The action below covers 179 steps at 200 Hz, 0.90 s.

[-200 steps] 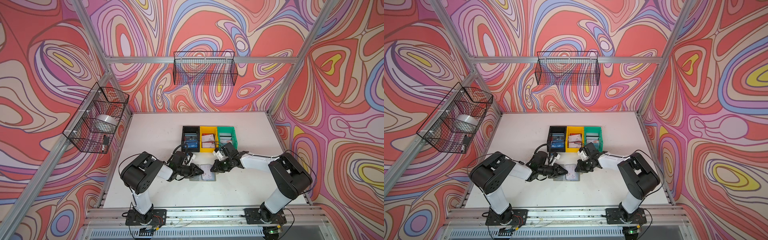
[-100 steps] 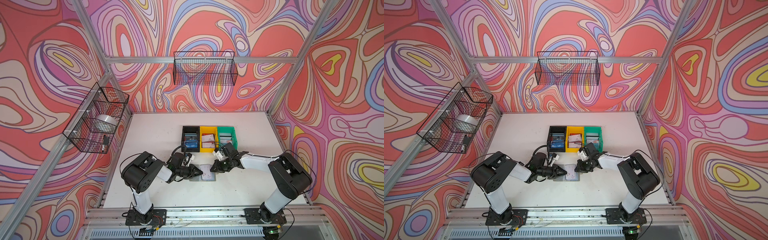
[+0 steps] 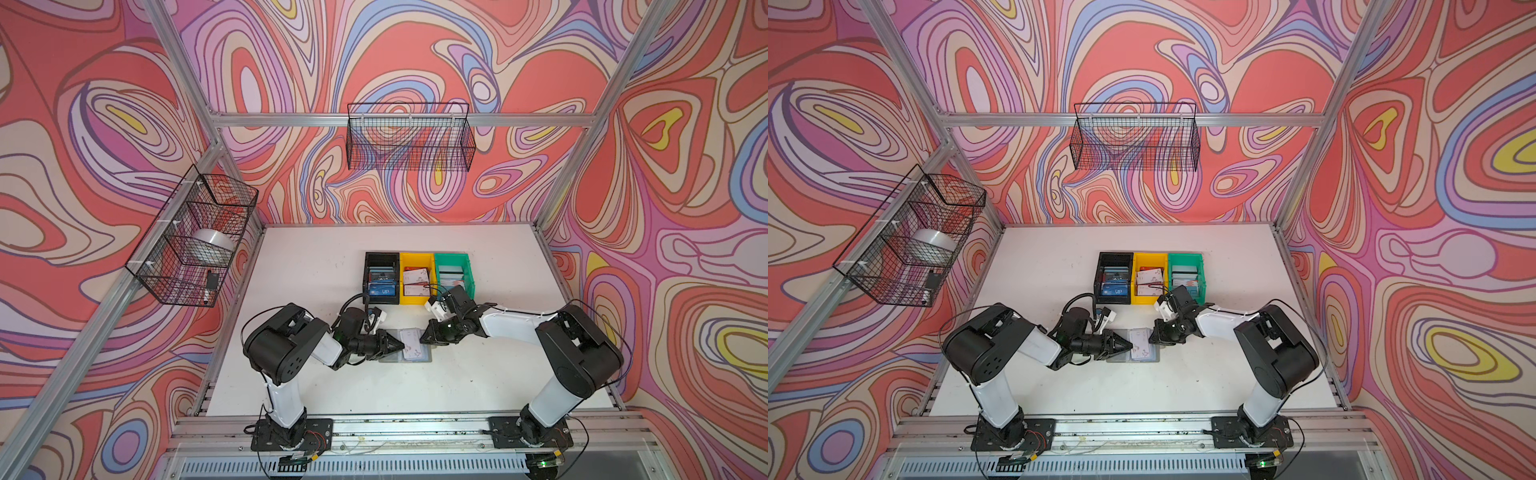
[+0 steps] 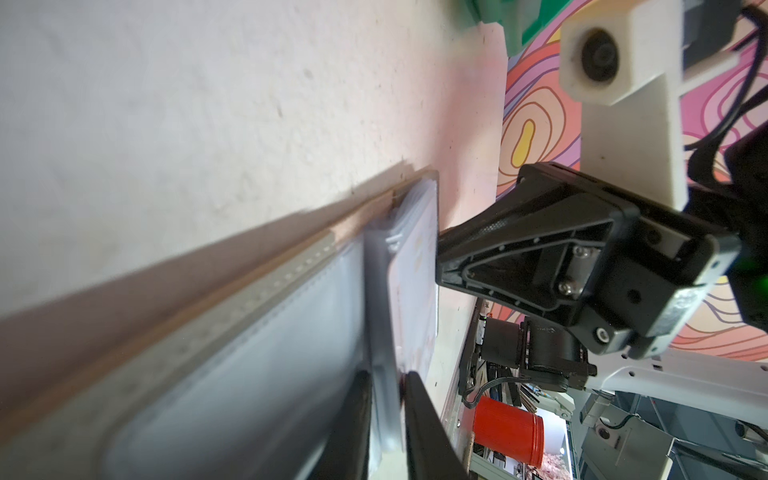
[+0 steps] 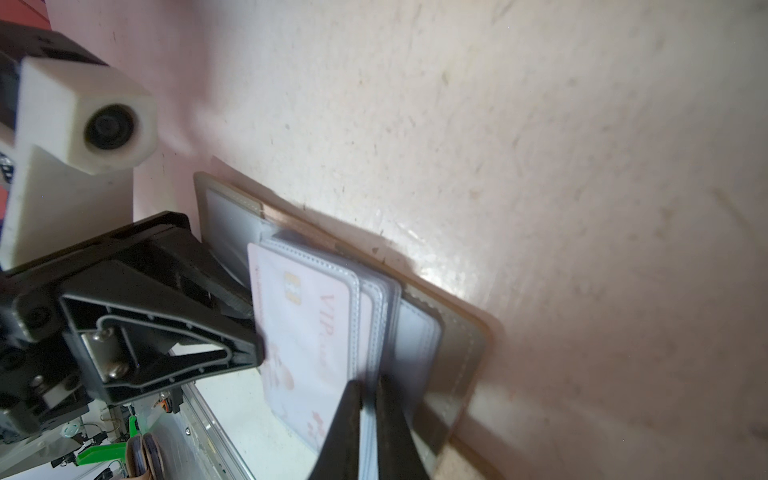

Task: Take the credit cards out of the card holder

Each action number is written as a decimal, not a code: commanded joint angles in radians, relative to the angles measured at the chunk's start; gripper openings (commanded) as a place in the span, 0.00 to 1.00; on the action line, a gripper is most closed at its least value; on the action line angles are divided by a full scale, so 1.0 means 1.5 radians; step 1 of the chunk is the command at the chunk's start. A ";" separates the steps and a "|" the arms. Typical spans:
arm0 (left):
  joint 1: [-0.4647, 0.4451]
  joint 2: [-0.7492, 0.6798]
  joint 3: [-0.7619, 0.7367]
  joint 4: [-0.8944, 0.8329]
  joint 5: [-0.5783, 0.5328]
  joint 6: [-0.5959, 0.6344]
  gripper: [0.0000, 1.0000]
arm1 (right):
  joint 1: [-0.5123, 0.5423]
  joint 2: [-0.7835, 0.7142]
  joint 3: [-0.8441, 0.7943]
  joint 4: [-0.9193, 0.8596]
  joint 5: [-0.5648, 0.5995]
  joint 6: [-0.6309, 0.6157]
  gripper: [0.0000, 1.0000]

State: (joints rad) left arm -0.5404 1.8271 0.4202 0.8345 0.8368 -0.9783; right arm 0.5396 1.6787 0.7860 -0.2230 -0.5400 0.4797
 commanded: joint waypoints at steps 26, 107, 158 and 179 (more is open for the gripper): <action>0.011 0.058 -0.036 -0.068 -0.069 -0.028 0.21 | 0.010 0.026 -0.019 -0.031 0.020 -0.001 0.12; 0.011 0.029 -0.018 -0.151 -0.093 0.005 0.23 | 0.010 0.028 -0.020 -0.028 0.019 0.000 0.12; 0.011 0.053 -0.015 -0.104 -0.091 -0.015 0.23 | 0.009 0.028 -0.021 -0.026 0.019 0.000 0.12; 0.010 0.053 -0.010 -0.104 -0.090 -0.016 0.23 | 0.010 0.028 -0.023 -0.024 0.018 0.001 0.13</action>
State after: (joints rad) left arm -0.5346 1.8370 0.4259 0.8478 0.8490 -0.9997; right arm 0.5396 1.6794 0.7856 -0.2203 -0.5407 0.4805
